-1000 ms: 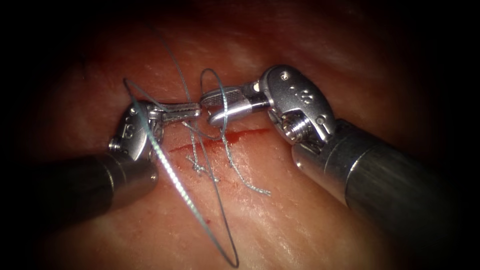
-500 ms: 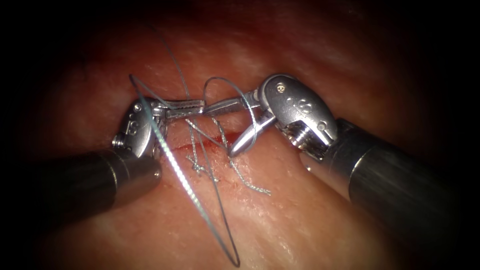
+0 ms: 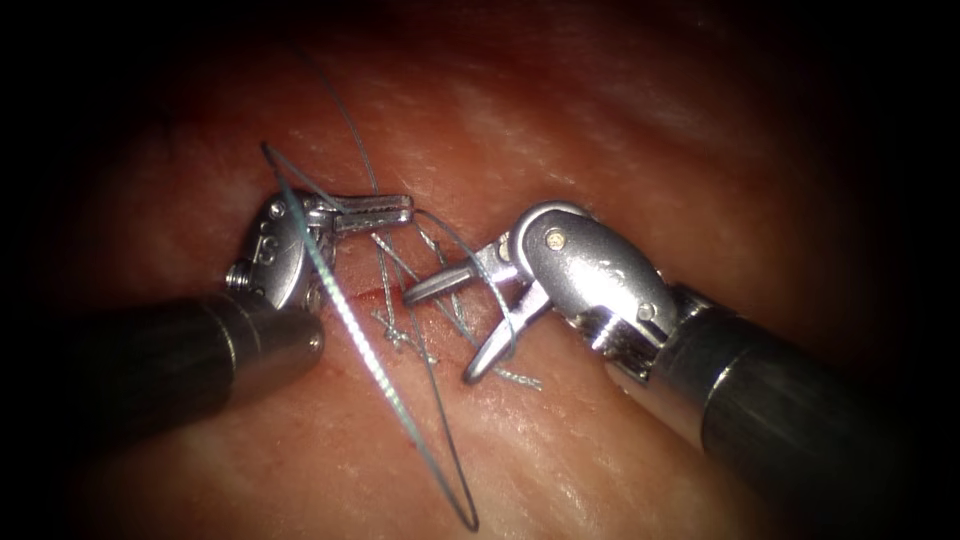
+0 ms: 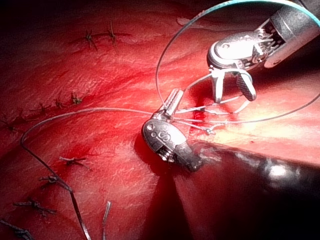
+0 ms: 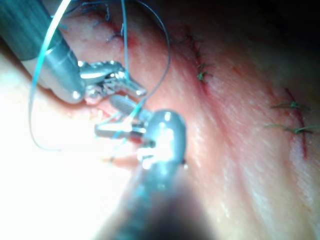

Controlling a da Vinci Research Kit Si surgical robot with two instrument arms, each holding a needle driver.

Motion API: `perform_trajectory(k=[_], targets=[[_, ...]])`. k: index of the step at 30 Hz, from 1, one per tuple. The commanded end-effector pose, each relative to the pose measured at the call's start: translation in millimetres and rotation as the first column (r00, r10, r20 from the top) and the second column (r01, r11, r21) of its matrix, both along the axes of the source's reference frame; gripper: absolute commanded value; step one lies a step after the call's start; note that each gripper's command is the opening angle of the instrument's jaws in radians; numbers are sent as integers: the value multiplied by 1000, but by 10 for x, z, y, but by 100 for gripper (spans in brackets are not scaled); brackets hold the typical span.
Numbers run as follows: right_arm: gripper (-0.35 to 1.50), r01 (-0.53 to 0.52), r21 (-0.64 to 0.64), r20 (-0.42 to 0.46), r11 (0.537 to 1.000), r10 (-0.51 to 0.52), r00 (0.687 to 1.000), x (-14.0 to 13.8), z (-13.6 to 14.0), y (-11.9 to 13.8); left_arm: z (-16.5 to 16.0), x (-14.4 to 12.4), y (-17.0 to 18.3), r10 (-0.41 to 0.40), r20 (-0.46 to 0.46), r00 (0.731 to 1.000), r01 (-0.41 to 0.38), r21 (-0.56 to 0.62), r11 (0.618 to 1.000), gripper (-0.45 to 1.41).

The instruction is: Wound Closure

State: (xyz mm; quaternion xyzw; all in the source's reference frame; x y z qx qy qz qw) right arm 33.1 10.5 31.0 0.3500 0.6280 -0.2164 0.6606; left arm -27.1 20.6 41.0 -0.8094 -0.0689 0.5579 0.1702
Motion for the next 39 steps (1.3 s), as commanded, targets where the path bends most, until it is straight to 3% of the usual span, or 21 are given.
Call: perform_trajectory(k=[1,2,3,4,7,14,19,30,36,39], targets=[[81,51,-23,19,998,-51,999,4,4,0,6,-4,2,15,-2,1000,-15,-6,1000,-45],[79,147,-62,62,987,-143,988,1,4,-4,5,-3,3,37,-5,999,-37,-13,999,-45],[79,147,-62,62,987,-143,988,1,4,-4,5,-3,3,37,-5,999,-37,-13,999,-45],[77,248,-101,117,964,-236,965,-3,5,-4,1,-3,5,44,-5,999,-44,-12,999,-45],[77,312,-125,155,942,-292,944,-4,8,-1,-4,-5,4,56,-4,998,-56,-15,998,-45],[74,400,-151,223,904,-363,905,-6,18,8,-14,-9,2,78,-2,997,-78,-20,997,-45],[72,495,-169,290,852,-437,851,0,36,2,-20,-11,-1,94,-2,996,-94,-25,995,-45],[74,559,-216,378,801,-459,804,-4,74,-14,-24,-10,-4,98,-2,995,-98,-26,995,-45],[36,555,-218,383,803,-453,805,2,76,-14,-25,-10,-5,98,-2,995,-98,-26,995,-45],[5,551,-216,384,806,-449,807,10,73,-15,-25,-8,-5,96,-3,995,-96,-25,995,-45]])
